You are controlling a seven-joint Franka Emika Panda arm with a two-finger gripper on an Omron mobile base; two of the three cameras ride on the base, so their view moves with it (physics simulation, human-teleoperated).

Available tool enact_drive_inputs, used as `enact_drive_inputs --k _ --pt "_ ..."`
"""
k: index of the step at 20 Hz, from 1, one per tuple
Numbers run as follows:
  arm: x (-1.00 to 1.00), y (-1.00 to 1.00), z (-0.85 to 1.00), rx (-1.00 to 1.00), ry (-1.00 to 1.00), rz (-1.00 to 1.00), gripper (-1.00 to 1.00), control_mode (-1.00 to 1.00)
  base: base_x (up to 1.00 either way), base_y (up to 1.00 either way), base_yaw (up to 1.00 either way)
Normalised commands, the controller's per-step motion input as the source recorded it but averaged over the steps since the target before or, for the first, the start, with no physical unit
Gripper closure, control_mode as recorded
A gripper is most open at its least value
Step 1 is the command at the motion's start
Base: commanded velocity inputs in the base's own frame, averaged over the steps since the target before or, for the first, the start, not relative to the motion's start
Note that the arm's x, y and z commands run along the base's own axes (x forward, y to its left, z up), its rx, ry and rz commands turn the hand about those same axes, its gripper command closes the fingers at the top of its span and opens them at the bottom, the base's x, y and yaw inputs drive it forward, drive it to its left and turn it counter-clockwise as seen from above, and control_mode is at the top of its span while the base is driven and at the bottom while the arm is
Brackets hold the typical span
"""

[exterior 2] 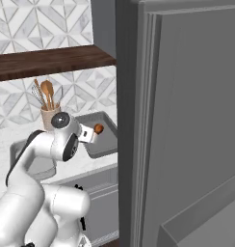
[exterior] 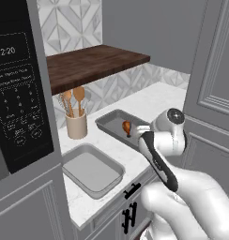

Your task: Place one lemon wedge and one chicken drumstick in each tupperware on the nearby counter, to pack two identical lunches.

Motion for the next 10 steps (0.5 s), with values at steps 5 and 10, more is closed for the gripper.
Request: enact_drive_inputs --k 5,10 --pt "-0.6 -0.1 0.0 0.0 -0.04 -0.04 -1.0 1.0 -0.4 -0.01 -0.02" --pt "0.0 0.0 0.0 0.0 0.0 0.0 -1.0 1.0 -1.0 0.07 -0.04"
